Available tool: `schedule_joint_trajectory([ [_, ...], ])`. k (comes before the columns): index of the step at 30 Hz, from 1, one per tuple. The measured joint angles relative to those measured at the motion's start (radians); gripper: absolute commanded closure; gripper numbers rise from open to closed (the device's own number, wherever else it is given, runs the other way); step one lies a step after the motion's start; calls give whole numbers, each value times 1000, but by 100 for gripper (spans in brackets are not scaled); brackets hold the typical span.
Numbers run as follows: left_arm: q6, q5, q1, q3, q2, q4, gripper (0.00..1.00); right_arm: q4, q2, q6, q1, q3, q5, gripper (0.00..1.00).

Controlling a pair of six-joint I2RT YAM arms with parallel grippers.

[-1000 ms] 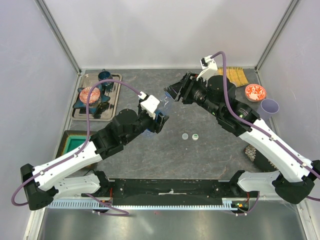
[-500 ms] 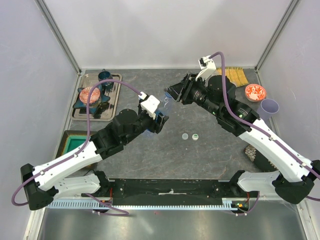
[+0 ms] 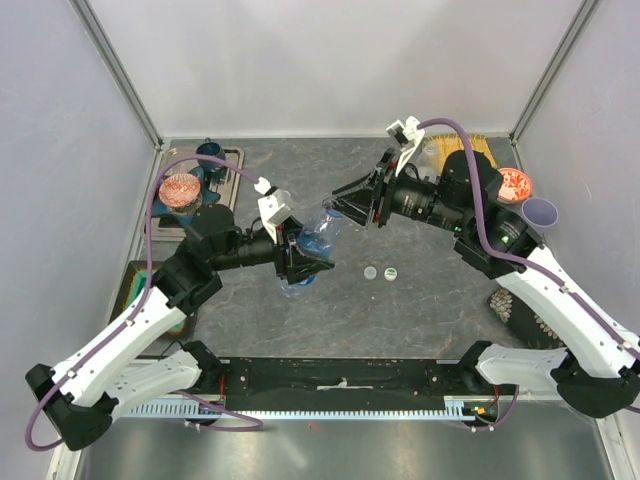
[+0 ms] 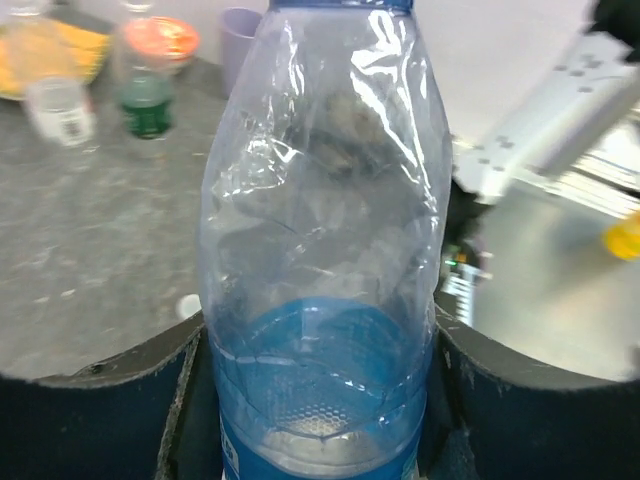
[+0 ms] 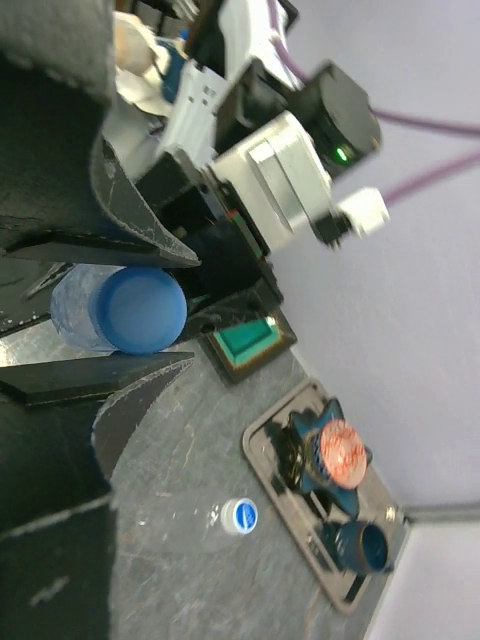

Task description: Unscrew the bottle caps

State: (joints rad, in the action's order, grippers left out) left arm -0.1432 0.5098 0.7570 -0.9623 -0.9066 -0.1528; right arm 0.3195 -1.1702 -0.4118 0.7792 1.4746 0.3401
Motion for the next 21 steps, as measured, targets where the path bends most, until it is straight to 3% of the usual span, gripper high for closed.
schedule_joint_trajectory([
  [6, -184, 407, -95, 1, -29, 120, 68, -35, 36, 59, -5, -1, 182, 100],
  [9, -303, 579, -108, 8, -68, 256, 68, -69, 68, 91, -5, -19, 269, 100],
  [14, -507, 776, -106, 53, -129, 531, 68, -121, 105, 156, -6, -65, 417, 100],
  [21, -655, 919, -106, 76, -179, 704, 67, -161, 116, 240, -10, -116, 547, 100],
])
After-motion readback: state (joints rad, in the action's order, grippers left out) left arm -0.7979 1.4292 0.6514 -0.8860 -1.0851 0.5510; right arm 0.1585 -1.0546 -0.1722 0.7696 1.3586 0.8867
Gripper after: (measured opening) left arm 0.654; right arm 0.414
